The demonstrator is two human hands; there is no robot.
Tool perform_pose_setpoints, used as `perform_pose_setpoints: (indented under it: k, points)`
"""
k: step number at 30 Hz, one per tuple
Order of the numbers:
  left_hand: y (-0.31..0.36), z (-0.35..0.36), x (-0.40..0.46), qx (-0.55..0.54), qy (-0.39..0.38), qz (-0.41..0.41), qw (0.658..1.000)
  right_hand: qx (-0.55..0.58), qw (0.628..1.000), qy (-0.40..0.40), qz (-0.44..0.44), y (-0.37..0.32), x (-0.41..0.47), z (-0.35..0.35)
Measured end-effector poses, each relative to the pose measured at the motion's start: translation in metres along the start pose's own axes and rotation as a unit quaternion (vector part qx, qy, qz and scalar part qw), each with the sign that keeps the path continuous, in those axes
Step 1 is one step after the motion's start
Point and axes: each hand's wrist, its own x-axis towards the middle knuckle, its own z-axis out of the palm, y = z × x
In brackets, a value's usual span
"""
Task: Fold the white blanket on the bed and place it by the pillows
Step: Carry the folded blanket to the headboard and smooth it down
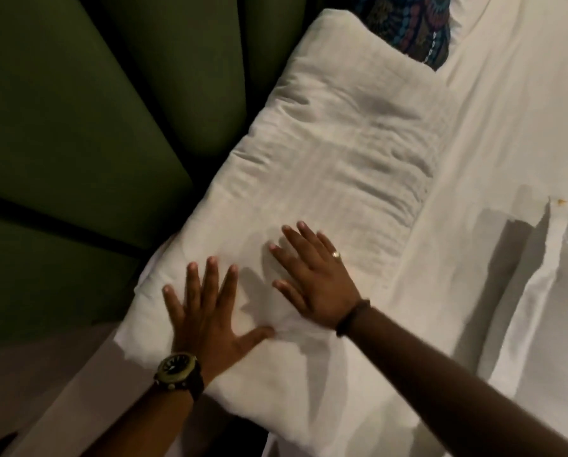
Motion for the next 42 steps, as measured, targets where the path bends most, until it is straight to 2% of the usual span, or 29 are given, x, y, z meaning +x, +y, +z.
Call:
perform_pose_setpoints:
  k: [1, 2, 3, 6, 7, 9, 11, 15, 18, 21, 25, 29, 32, 33, 35, 37, 39, 42]
  points:
    - [-0.008, 0.006, -0.001, 0.014, -0.012, 0.001, 1.0, -0.075, 0.994, -0.065, -0.045, 0.031, 0.01, 0.006]
    - [-0.013, 0.009, 0.0, 0.022, -0.021, 0.004, 1.0, -0.133, 0.983, -0.116, -0.044, 0.068, 0.018, 0.008]
    - [-0.017, 0.01, 0.002, 0.028, -0.027, 0.007, 0.999, -0.169, 0.975, -0.143, -0.005, 0.103, 0.024, 0.004]
    - [-0.017, 0.01, 0.005, 0.027, -0.015, 0.009, 0.999, -0.213, 0.945, -0.172, 0.178, 0.176, 0.047, -0.021]
    - [-0.015, 0.008, 0.007, 0.022, -0.01, 0.01, 1.0, -0.223, 0.934, -0.175, 0.219, 0.183, 0.054, -0.029]
    - [-0.009, 0.001, 0.012, -0.002, 0.004, -0.001, 1.0, -0.223, 0.929, -0.157, 0.249, 0.179, 0.071, -0.035]
    - [0.003, -0.009, 0.032, -0.033, 0.031, -0.011, 0.999, -0.195, 0.947, -0.107, 0.23, 0.162, 0.087, -0.032]
    - [0.031, -0.034, 0.126, -0.057, 0.093, 0.021, 0.994, -0.174, 0.979, 0.013, 0.11, 0.139, 0.145, -0.027]
    - [0.033, -0.032, 0.171, -0.024, 0.066, 0.023, 0.997, -0.212, 0.976, -0.016, 0.05, 0.148, 0.204, -0.035]
    - [0.021, -0.009, 0.171, -0.02, 0.054, 0.033, 0.998, -0.259, 0.959, -0.073, 0.092, 0.192, 0.229, -0.04]
    - [0.019, 0.003, 0.173, -0.032, 0.056, 0.032, 0.997, -0.213, 0.933, -0.056, 0.286, 0.234, 0.218, -0.03]
    - [0.021, 0.006, 0.179, -0.043, 0.059, 0.029, 0.997, -0.194, 0.914, -0.046, 0.355, 0.238, 0.215, -0.035]
    - [0.022, 0.003, 0.177, -0.041, 0.044, 0.02, 0.998, -0.201, 0.875, 0.019, 0.441, 0.217, 0.2, -0.046]
    - [0.024, 0.001, 0.177, -0.038, 0.046, 0.016, 0.998, -0.187, 0.871, 0.033, 0.452, 0.199, 0.188, -0.044]
    - [0.027, -0.004, 0.174, -0.028, 0.053, 0.013, 0.998, -0.144, 0.891, 0.035, 0.429, 0.16, 0.141, -0.023]
    - [0.022, -0.005, 0.162, -0.022, 0.06, 0.029, 0.998, -0.103, 0.9, -0.004, 0.424, 0.129, 0.078, 0.005]
    - [0.013, -0.002, 0.137, 0.006, 0.059, 0.061, 0.996, -0.072, 0.888, -0.041, 0.453, 0.128, 0.027, 0.017]
    - [-0.004, 0.001, 0.1, 0.046, 0.033, 0.058, 0.997, 0.007, 0.867, -0.03, 0.498, 0.156, 0.012, -0.001]
